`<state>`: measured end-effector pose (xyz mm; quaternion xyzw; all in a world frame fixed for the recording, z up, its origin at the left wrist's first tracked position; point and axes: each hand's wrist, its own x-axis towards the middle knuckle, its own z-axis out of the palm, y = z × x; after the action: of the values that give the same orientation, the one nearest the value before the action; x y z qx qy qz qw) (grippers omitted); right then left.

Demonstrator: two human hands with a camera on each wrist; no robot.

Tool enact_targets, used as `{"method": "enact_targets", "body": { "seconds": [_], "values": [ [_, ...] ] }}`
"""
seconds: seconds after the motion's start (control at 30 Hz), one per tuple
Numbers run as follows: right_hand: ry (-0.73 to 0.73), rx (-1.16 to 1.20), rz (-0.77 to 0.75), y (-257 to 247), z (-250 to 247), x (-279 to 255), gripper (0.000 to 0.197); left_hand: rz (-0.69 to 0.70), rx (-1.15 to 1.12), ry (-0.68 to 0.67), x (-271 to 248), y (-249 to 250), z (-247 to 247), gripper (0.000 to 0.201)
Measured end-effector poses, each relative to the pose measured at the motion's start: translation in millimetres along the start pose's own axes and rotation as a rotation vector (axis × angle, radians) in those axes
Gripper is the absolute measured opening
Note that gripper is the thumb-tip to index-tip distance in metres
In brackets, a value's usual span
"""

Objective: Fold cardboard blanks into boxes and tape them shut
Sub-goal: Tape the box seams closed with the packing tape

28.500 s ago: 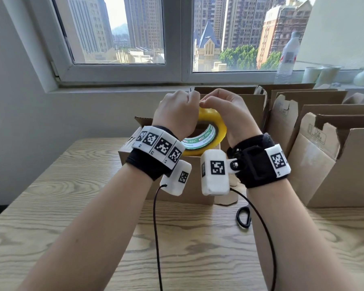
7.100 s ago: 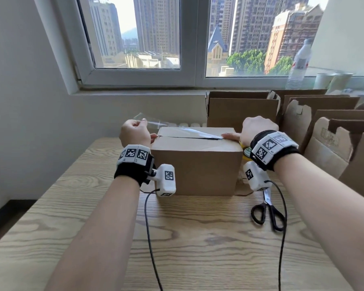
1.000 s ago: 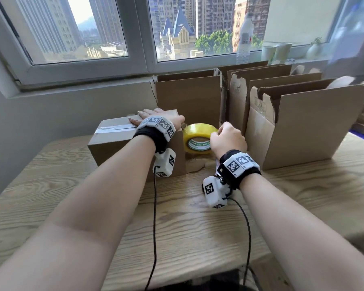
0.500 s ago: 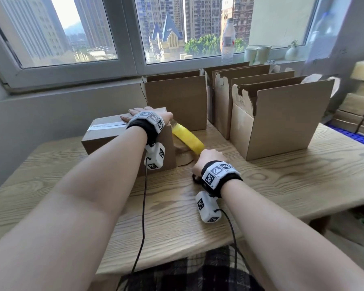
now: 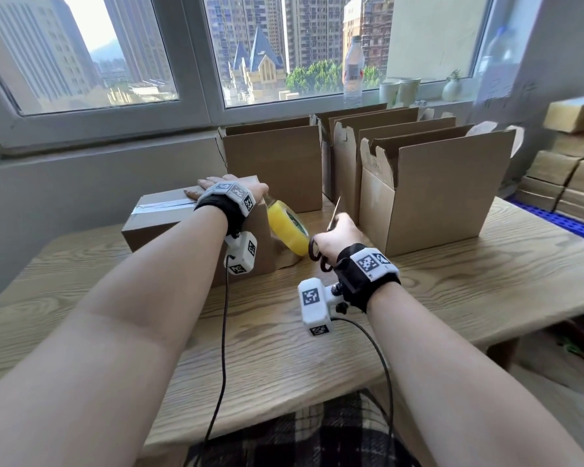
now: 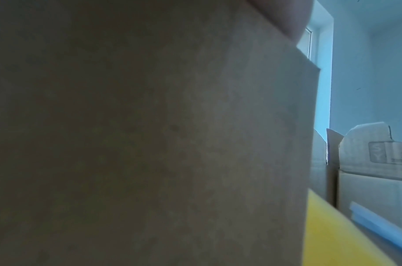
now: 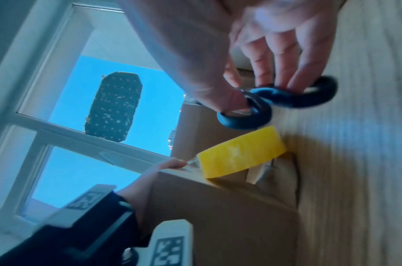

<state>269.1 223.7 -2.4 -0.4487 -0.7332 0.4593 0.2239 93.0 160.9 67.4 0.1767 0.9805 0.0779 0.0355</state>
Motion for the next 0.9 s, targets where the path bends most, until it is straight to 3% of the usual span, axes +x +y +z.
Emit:
{"method": "enact_targets", "body": {
  "seconds": [0.17, 0.3, 0.37, 0.43, 0.53, 0.77, 0.9],
  "values": [
    [-0.053, 0.276, -0.173, -25.2, 12.8, -8.0, 0.072, 0.007, 0.025, 0.004, 2.3, -0.2, 0.3, 0.095],
    [-0.201, 0.703, -0.063, -38.3, 25.4, -11.7, 0.069, -0.001, 0.032, 0.000, 2.1, 1.6, -0.1, 0.095],
    [-0.213, 0.774, -0.014, -41.1, 29.6, -13.5, 0.059, -0.006, 0.044, -0.010, 2.0, 2.4, -1.0, 0.094],
    [-0.158, 0.724, -0.007, -43.7, 40.2, -22.2, 0.060, -0.006, 0.051, -0.019, 2.6, 2.0, -1.5, 0.093],
    [-0.033, 0.482, -0.133, -30.4, 58.2, -19.7, 0.083, 0.000, 0.058, -0.023, 3.9, 0.7, -1.0, 0.093],
    [0.203, 0.116, -0.334, -22.2, 62.4, -12.9, 0.073, 0.000, 0.050, -0.014, 7.9, 0.2, 1.6, 0.095],
    [0.295, 0.034, -0.438, -27.4, 61.4, 4.1, 0.074, -0.001, 0.053, -0.017, 9.4, -0.5, 2.2, 0.097]
  ]
}}
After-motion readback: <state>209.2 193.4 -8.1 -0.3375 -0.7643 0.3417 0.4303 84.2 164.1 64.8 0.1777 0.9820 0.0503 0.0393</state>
